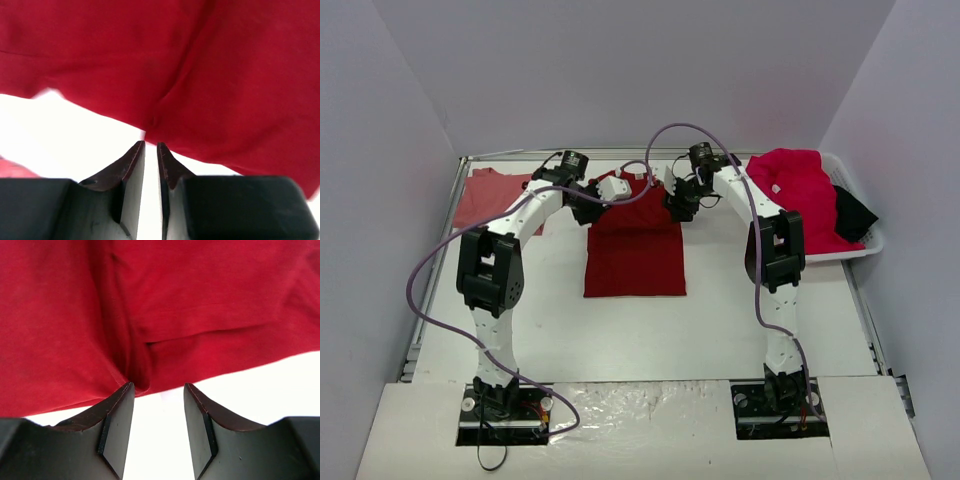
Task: Fold and stack the t-shirts
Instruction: Fold the folded rectangular tshirt in 1/3 of the way
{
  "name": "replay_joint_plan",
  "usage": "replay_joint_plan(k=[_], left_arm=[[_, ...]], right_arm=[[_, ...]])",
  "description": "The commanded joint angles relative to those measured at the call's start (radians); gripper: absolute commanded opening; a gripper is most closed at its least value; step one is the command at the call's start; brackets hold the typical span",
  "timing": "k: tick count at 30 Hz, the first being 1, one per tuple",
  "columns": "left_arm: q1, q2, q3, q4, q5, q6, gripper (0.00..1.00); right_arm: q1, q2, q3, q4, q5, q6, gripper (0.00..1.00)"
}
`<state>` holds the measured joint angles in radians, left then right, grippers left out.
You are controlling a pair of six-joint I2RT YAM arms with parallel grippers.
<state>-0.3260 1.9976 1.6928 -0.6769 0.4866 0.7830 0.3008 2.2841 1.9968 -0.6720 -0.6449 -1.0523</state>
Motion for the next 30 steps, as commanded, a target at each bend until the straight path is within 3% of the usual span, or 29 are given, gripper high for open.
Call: replay_joint_plan(k=[1, 4, 11, 15, 18, 22, 30], left_arm=[[-0.007, 0.023, 0.094, 0.053, -0.040, -0.030, 0.16], [-0.025, 0.047, 0.131, 0.039, -0.058, -0.013, 0.31], [-0.042, -0.066, -0.005, 0.069, -0.068, -0.019, 0.31], [-0.061, -0.259, -0.250, 0.154, -0.094, -0.008, 0.31], [-0.128, -0.437, -0.474, 0.247, -0.236, -0.024, 0.31], [-0.258, -0.563, -0.747, 0.327, -0.342, -0.021, 0.35], [-0.372, -0.654, -0.946, 0.456, -0.434, -0.041, 0.40]], right_arm=[[-0.003, -0.035, 0.017, 0.068, 0.063, 0.077, 0.41], [-0.002, -0.055, -0.010, 0.068, 0.093, 0.083, 0.41], [-0.003, -0.210, -0.165, 0.083, 0.110, 0.109, 0.42], [-0.003, -0.346, -0.317, 0.097, 0.045, 0.120, 0.43], [-0.003, -0.445, -0.466, 0.104, 0.014, 0.124, 0.43], [-0.002, -0.567, -0.645, 0.103, -0.025, 0.133, 0.43], [-0.003, -0.702, -0.883, 0.117, -0.035, 0.153, 0.44]])
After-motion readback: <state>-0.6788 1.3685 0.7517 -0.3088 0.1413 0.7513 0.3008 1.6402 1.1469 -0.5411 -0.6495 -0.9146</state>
